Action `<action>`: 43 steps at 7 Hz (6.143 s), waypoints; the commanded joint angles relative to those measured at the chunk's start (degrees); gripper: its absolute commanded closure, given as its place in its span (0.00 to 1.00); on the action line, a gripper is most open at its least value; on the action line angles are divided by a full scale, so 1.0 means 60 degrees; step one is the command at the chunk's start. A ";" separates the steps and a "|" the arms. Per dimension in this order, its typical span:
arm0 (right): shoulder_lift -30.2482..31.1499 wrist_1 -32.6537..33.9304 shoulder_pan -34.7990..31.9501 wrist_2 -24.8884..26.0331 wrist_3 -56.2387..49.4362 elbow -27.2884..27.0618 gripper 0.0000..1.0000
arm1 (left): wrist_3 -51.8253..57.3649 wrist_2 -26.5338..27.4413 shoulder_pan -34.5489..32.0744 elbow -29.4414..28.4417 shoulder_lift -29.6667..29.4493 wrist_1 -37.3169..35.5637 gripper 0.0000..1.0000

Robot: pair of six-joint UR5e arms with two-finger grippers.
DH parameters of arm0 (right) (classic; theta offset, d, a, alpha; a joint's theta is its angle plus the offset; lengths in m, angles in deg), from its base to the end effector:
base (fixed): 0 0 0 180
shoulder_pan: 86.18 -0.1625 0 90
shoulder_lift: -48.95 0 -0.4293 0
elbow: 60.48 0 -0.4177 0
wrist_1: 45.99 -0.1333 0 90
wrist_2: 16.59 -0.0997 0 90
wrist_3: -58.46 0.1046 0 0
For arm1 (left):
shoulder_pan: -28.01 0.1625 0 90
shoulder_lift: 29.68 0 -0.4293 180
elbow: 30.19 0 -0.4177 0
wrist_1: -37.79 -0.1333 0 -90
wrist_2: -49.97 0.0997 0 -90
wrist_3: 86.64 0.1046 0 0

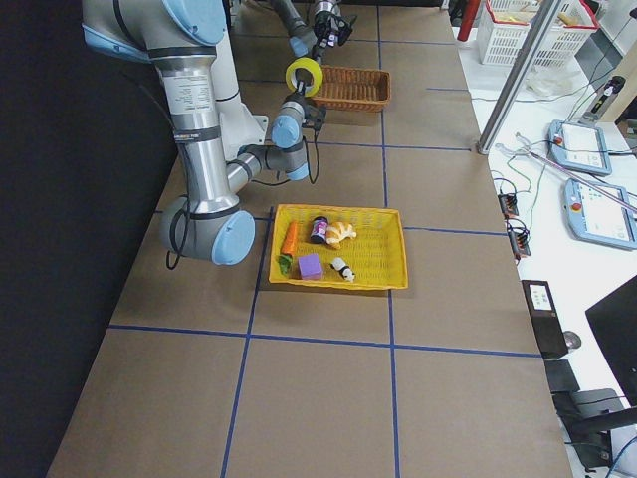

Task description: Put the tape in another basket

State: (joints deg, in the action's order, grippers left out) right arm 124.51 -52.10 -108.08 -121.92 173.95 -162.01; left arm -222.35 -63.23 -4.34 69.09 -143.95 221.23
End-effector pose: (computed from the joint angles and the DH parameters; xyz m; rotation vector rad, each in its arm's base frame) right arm -0.4385 -0.2901 0.2573 -0.2231 -2.1037 0.2092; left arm 0.4081 -0.3675 0.1855 -0.4719 2.1242 -0.3346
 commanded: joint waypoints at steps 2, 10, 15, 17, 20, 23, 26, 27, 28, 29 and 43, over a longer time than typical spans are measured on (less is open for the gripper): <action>-0.0142 0.0008 0.0310 0.0049 -0.0015 0.0033 1.00 | 0.0000 0.0614 0.0688 0.0065 -0.0144 0.0041 0.00; -0.0433 0.0051 0.0705 0.0562 -0.0044 0.0253 1.00 | 0.0029 0.1523 0.1451 0.0109 -0.0422 0.0026 0.00; -0.0493 0.0022 0.0705 0.0548 -0.0073 0.0282 0.71 | 0.0073 0.1523 0.1451 0.0109 -0.0379 0.0026 0.61; -0.0493 0.0022 0.0705 0.0635 -0.0059 0.0282 0.00 | 0.0132 0.1523 0.1451 0.0109 -0.0305 0.0012 1.00; -0.0479 0.0022 0.0705 0.0650 -0.0059 0.0282 0.00 | 0.0117 0.1479 0.1451 0.0212 -0.0320 0.0012 1.00; -0.0435 0.0022 0.0604 0.0636 -0.0117 0.0282 0.00 | 0.0132 0.1406 0.1189 0.0430 -0.0175 -0.0017 1.00; -0.0332 0.0618 -0.0547 -0.0352 -0.0308 0.0311 0.00 | 0.0132 -0.0743 -0.0551 0.0419 0.0339 -0.0324 1.00; -0.0347 0.1580 -0.1729 -0.1651 -0.0613 0.0297 0.00 | 0.0132 -0.1400 -0.1121 0.0272 0.0368 -0.0876 1.00; -0.0347 0.2416 -0.2596 -0.2563 -0.1355 0.0297 0.00 | 0.0233 -0.2117 -0.1577 0.0271 0.0339 -0.1796 1.00; -0.0332 0.3643 -0.3461 -0.3022 -0.2610 0.0268 0.00 | 0.1293 -0.2531 -0.1770 0.0271 0.0354 -0.2704 1.00; -0.0584 1.9753 -0.7698 -0.3080 -1.6855 -0.1872 0.00 | 1.3357 -0.0396 -0.1232 0.2292 0.0851 -1.5207 1.00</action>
State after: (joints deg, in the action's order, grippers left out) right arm 119.62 65.01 -151.02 -137.61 76.42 -173.80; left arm -144.31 -66.51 -13.35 81.96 -139.21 133.65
